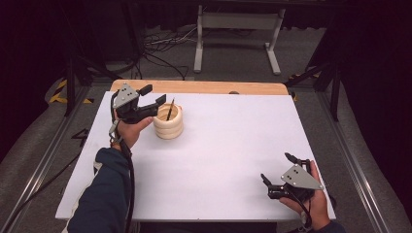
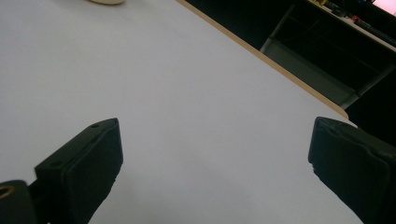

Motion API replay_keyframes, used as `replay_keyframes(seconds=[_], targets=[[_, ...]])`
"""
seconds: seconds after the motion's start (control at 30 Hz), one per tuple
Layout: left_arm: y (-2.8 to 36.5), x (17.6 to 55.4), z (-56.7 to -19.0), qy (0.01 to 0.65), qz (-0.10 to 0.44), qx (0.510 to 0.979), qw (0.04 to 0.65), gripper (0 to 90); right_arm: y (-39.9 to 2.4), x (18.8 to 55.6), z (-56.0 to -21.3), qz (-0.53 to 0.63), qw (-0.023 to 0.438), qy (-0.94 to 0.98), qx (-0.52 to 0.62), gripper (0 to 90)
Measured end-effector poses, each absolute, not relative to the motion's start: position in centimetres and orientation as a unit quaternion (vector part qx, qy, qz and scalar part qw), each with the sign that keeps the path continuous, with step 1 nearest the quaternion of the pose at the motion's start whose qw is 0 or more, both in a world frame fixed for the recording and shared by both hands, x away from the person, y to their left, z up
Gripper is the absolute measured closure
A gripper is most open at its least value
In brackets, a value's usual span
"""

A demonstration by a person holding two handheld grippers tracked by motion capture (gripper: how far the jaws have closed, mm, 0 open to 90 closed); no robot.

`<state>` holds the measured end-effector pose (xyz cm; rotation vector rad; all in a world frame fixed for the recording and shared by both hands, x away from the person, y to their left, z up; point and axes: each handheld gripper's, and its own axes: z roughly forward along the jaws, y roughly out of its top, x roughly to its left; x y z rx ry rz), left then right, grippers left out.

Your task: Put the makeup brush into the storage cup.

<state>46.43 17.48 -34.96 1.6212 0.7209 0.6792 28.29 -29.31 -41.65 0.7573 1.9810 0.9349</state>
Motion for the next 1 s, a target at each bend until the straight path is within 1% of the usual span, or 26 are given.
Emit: replay_keyframes(seconds=[0.07, 0.1, 0.2, 0.27, 0.3, 0.4, 0.6, 1.0], targets=[[17.4, 46.2, -34.8, 0.31, 0.3, 0.694, 0.576, 25.4, -29.3, 28.3, -41.7, 0.369, 0.4, 0.784, 0.3, 3.8], [17.4, 46.2, -34.7, 0.312, 0.301, 0.692, 0.577, 19.6, -29.3, 28.3, -41.7, 0.37, 0.4, 0.783, 0.3, 3.8], [17.5, 46.0, -34.6, 0.312, 0.291, 0.689, 0.586, 13.9, -29.4, 28.3, -41.7, 0.37, 0.4, 0.783, 0.3, 3.8], [17.5, 46.0, -34.6, 0.316, 0.295, 0.689, 0.582, 10.8, -29.4, 28.3, -41.7, 0.37, 0.401, 0.782, 0.3, 3.8], [17.5, 46.0, -34.6, 0.314, 0.294, 0.693, 0.579, 7.5, -29.4, 28.3, -41.7, 0.37, 0.401, 0.782, 0.3, 3.8], [17.5, 46.0, -34.6, 0.311, 0.294, 0.695, 0.578, 6.5, -29.4, 28.3, -41.6, 0.371, 0.402, 0.782, 0.3, 3.8], [17.6, 45.7, -34.4, 0.3, 0.295, 0.695, 0.584, 1.7, -29.4, 28.3, -41.7, 0.37, 0.4, 0.783, 0.299, 3.8], [17.5, 44.9, -33.8, 0.291, 0.31, 0.699, 0.575, 1.0, -29.4, 28.3, -41.6, 0.371, 0.401, 0.782, 0.299, 3.8]])
